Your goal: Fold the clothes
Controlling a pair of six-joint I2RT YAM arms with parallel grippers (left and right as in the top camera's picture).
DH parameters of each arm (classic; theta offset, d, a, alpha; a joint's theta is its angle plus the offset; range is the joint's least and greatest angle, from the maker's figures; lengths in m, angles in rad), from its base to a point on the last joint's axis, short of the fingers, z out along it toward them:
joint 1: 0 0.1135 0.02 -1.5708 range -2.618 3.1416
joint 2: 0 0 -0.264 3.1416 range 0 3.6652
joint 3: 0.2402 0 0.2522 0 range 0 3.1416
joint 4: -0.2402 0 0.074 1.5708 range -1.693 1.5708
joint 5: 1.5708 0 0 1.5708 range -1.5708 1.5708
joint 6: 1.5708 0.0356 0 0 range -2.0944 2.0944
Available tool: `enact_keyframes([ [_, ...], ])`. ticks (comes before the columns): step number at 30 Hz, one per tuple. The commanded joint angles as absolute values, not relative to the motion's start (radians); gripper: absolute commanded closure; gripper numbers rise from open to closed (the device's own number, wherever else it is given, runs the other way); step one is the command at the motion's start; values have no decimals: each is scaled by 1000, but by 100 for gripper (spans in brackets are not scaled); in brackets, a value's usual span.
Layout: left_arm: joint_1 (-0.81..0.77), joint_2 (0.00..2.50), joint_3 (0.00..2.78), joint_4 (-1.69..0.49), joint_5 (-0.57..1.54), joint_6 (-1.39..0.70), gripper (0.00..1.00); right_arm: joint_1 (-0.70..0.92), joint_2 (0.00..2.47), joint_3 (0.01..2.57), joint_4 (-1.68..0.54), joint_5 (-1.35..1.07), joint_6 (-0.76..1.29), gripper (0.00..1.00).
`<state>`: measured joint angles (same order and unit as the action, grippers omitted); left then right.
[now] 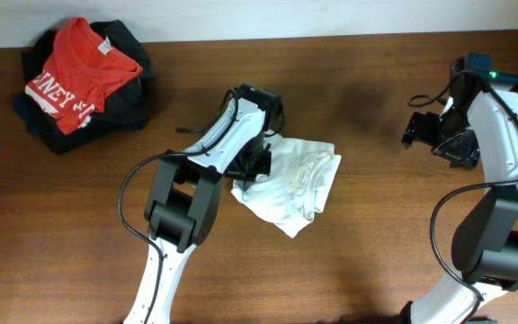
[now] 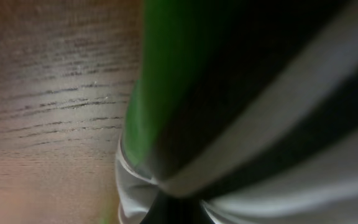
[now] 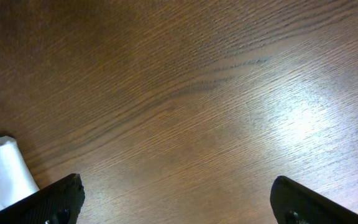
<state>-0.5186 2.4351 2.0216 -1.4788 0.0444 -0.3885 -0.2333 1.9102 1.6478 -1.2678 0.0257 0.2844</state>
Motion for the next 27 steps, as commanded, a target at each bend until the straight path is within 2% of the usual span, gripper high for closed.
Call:
enact_keyframes([
  [1, -523, 2440, 1971, -1499, 56, -449, 100, -237, 1893, 1661, -1267, 36, 290, 1],
  [5, -545, 2384, 1978, -1562, 56, -486, 100, -236, 1893, 1661, -1267, 36, 290, 1],
  [8, -556, 2243, 2012, -1522, 55, -485, 99, -236, 1893, 1661, -1268, 36, 290, 1],
  [11, -556, 2173, 2019, -1372, 27, -480, 74, -236, 1893, 1661, -1267, 36, 290, 1],
  [13, -555, 2174, 2017, -1288, 25, -476, 69, -236, 1893, 1661, -1268, 36, 290, 1],
  [27, -481, 2370, 2013, -1050, -84, -451, 68, -236, 1893, 1661, -1267, 36, 290, 1],
])
